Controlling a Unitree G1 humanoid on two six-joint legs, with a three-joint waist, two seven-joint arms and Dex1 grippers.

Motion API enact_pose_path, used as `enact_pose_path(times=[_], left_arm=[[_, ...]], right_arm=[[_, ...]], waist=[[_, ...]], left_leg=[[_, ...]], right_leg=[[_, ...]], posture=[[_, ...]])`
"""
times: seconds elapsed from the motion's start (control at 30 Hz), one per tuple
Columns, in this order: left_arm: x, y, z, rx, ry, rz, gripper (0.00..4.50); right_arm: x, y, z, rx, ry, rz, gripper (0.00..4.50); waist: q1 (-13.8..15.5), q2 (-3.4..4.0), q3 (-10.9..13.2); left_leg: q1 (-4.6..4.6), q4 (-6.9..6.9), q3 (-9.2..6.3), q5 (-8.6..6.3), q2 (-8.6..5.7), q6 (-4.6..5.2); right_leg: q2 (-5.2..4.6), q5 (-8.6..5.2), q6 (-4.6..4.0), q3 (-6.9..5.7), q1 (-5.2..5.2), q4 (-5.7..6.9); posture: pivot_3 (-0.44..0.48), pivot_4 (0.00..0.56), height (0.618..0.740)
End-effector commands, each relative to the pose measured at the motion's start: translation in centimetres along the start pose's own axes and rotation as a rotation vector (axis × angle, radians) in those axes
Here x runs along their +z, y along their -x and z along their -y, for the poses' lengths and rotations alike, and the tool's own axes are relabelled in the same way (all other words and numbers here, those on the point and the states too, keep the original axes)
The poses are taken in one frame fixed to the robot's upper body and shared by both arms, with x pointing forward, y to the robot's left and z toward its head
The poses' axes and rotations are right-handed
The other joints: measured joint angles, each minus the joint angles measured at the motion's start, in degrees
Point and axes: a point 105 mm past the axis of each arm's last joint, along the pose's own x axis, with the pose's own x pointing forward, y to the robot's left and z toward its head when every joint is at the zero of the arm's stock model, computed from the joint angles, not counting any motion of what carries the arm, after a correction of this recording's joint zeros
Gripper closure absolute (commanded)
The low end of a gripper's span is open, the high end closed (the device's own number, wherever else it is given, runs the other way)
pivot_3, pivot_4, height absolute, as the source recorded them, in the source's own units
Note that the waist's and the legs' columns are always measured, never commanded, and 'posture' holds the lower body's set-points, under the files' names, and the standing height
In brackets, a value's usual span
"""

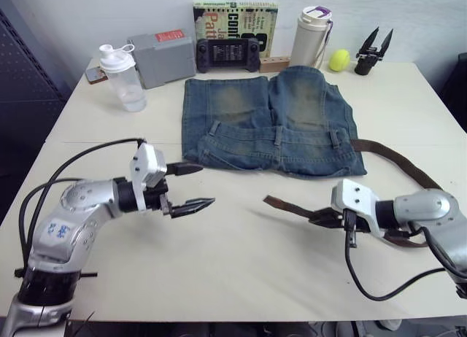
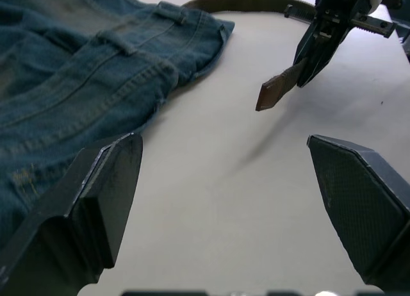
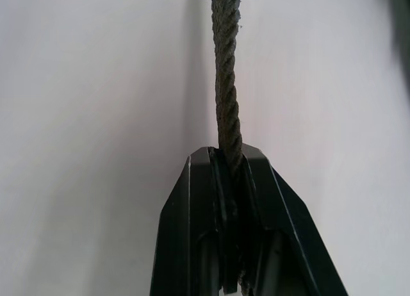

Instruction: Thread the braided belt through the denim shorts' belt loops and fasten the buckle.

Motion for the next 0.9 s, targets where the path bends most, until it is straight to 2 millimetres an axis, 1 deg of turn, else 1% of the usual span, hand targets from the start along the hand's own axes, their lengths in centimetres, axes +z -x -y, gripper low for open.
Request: enact_pose_path(times=[0.03,0.13,0.23,0.47,0.5,0.53,0.57,0.6,0.67,0.73,0.77,0.8,0.83,0.9], left_arm=[[0.8,-3.5,1.4,-0.22,-0.033,0.028,0.0],[0.6,-4.6,2.4,-0.317,-0.031,0.018,0.0],[0.4,-5.1,2.5,-0.337,-0.032,0.018,0.0],[0.3,-5.6,2.5,-0.365,-0.029,0.015,0.0],[0.2,-5.7,2.6,-0.372,-0.033,0.014,0.42],[0.2,-5.7,2.7,-0.381,-0.037,0.01,0.57],[0.1,-5.8,2.7,-0.388,-0.044,0.004,0.97],[0.0,-5.8,2.7,-0.39,-0.048,0.002,1.18],[0.0,-5.8,2.8,-0.389,-0.045,0.005,1.81],[0.0,-5.8,2.8,-0.392,-0.048,0.003,2.78],[0.0,-5.8,2.8,-0.391,-0.048,0.003,3.02],[0.0,-5.8,2.9,-0.391,-0.05,0.002,3.45],[0.0,-5.8,2.8,-0.391,-0.053,0.0,3.7],[-0.1,-5.8,2.8,-0.388,-0.059,-0.004,4.42]], right_arm=[[4.1,-0.6,-1.2,0.069,0.099,0.086,4.49],[5.0,-1.0,-1.6,0.09,0.119,0.094,4.49],[5.7,-1.3,-2.2,0.106,0.129,0.104,4.49],[6.4,-1.3,-2.5,0.102,0.136,0.113,4.49],[6.4,-1.3,-2.5,0.101,0.137,0.113,4.5],[6.4,-1.3,-2.5,0.101,0.137,0.114,4.5],[6.5,-1.3,-2.5,0.1,0.137,0.114,4.5],[6.5,-1.3,-2.5,0.099,0.137,0.113,4.5],[6.5,-1.3,-2.5,0.098,0.138,0.112,4.5],[6.5,-1.3,-2.5,0.098,0.139,0.111,4.5],[6.5,-1.3,-2.5,0.098,0.139,0.111,4.5],[6.5,-1.3,-2.5,0.099,0.139,0.111,4.5],[6.4,-1.3,-2.5,0.099,0.138,0.11,4.5],[6.4,-1.3,-2.5,0.098,0.139,0.109,4.5]], waist=[[0.1,-0.01,0.0],[0.0,-0.02,0.0],[0.0,-0.04,0.0],[0.0,-0.04,0.0],[0.0,-0.04,0.0],[0.0,-0.04,0.0],[0.0,-0.04,0.0],[0.0,-0.04,0.0],[0.0,-0.05,0.0],[0.0,-0.05,0.0],[0.0,-0.05,0.0],[0.0,-0.05,0.0],[0.0,-0.05,0.0],[0.0,-0.05,0.0]], left_leg=[[-0.01,0.02,0.0,0.0,-0.06,0.0],[-0.05,0.04,-0.02,0.0,-0.1,0.0],[-0.05,0.04,-0.05,0.0,-0.1,0.01],[-0.05,0.04,-0.07,0.0,-0.09,0.01],[-0.05,0.04,-0.07,0.0,-0.09,0.01],[-0.05,0.04,-0.08,0.0,-0.09,0.01],[-0.05,0.04,-0.08,0.0,-0.09,0.01],[-0.05,0.04,-0.08,0.0,-0.09,0.01],[-0.05,0.04,-0.09,0.0,-0.09,0.01],[-0.05,0.04,-0.09,0.0,-0.09,0.01],[-0.05,0.05,-0.09,0.0,-0.09,0.01],[-0.05,0.05,-0.09,0.0,-0.09,0.01],[-0.05,0.05,-0.09,0.0,-0.1,0.01],[-0.05,0.05,-0.09,0.0,-0.09,0.02]], right_leg=[[0.0,0.01,0.01,-0.02,0.0,-0.01],[0.0,0.02,0.04,-0.08,0.03,-0.05],[0.0,0.02,0.04,-0.09,0.02,-0.03],[0.0,0.02,0.04,-0.09,0.02,-0.02],[0.0,0.02,0.04,-0.09,0.02,-0.03],[0.0,0.02,0.04,-0.09,0.02,-0.03],[-0.01,0.02,0.04,-0.09,0.02,-0.03],[-0.01,0.02,0.04,-0.09,0.02,-0.03],[0.0,0.02,0.04,-0.09,0.02,-0.04],[-0.01,0.02,0.04,-0.09,0.03,-0.03],[-0.02,0.02,0.04,-0.09,0.03,-0.03],[-0.02,0.02,0.04,-0.09,0.03,-0.03],[-0.02,0.03,0.05,-0.09,0.03,-0.04],[-0.01,0.03,0.05,-0.09,0.03,-0.03]], posture=[[0.0,0.15,0.731],[0.0,0.15,0.731],[0.0,0.15,0.731],[0.0,0.15,0.731],[0.0,0.15,0.731],[0.0,0.15,0.731],[0.0,0.15,0.731],[0.0,0.15,0.731],[0.0,0.15,0.731],[0.0,0.15,0.731],[0.0,0.15,0.731],[0.0,0.15,0.731],[0.0,0.15,0.731],[0.0,0.15,0.731]])
